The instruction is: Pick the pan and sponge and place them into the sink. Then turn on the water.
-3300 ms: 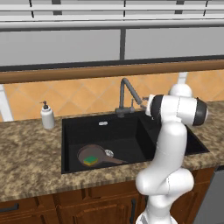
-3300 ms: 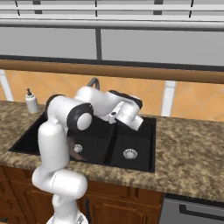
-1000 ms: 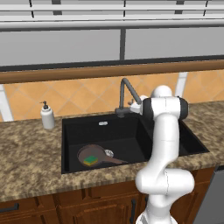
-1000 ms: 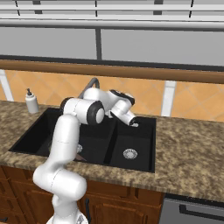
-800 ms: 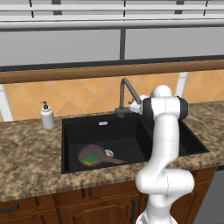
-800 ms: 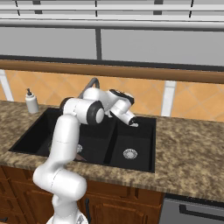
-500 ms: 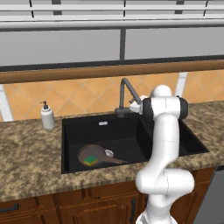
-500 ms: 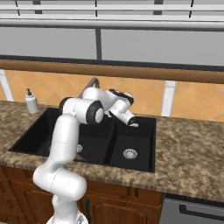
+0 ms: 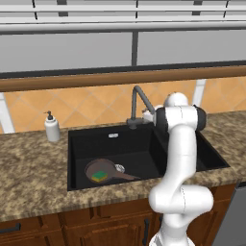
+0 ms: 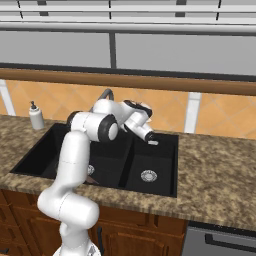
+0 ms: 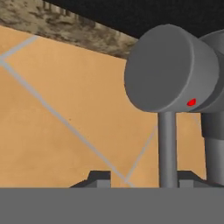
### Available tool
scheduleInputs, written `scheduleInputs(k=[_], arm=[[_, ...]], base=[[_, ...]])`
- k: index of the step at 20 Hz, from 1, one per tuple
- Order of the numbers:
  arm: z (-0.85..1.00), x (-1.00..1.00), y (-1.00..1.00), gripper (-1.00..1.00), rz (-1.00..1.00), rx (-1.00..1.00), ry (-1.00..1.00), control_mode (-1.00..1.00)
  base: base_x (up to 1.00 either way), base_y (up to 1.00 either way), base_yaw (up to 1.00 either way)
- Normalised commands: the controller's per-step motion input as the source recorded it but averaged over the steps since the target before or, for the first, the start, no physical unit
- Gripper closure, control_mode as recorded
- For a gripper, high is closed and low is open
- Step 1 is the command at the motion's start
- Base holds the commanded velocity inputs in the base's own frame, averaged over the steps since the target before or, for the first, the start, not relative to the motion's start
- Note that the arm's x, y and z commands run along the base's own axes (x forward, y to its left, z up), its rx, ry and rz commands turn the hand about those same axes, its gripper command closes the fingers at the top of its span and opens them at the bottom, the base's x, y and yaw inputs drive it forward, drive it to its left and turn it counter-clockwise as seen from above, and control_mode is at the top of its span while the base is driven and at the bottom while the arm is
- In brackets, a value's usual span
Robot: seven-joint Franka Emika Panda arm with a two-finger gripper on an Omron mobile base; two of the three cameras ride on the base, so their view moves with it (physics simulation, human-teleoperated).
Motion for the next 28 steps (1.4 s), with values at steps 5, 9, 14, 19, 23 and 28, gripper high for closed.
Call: scheduleInputs(k=[5, 9, 14, 19, 23, 28], arm=[[-0.04, 0.3, -0.69, 1.0, -0.09, 0.0, 0.08, -1.0], [-0.19, 0.13, -0.68, 1.0, -0.08, 0.0, 0.04, -1.0], [-0.29, 0.01, -0.8, 1.0, -0.04, 0.0, 0.01, -1.0], [-0.34, 0.0, -0.82, 1.0, -0.01, 0.0, 0.0, -1.0], [-0.14, -0.02, -0.54, 1.0, 0.0, 0.0, 0.0, -1.0], [0.13, -0.32, -0.08, 1.0, 0.0, 0.0, 0.0, -1.0]], base=[[0.0, 0.0, 0.0], [0.0, 0.0, 0.0], [0.0, 0.0, 0.0], [0.0, 0.0, 0.0], [0.0, 0.0, 0.0], [0.0, 0.0, 0.0]])
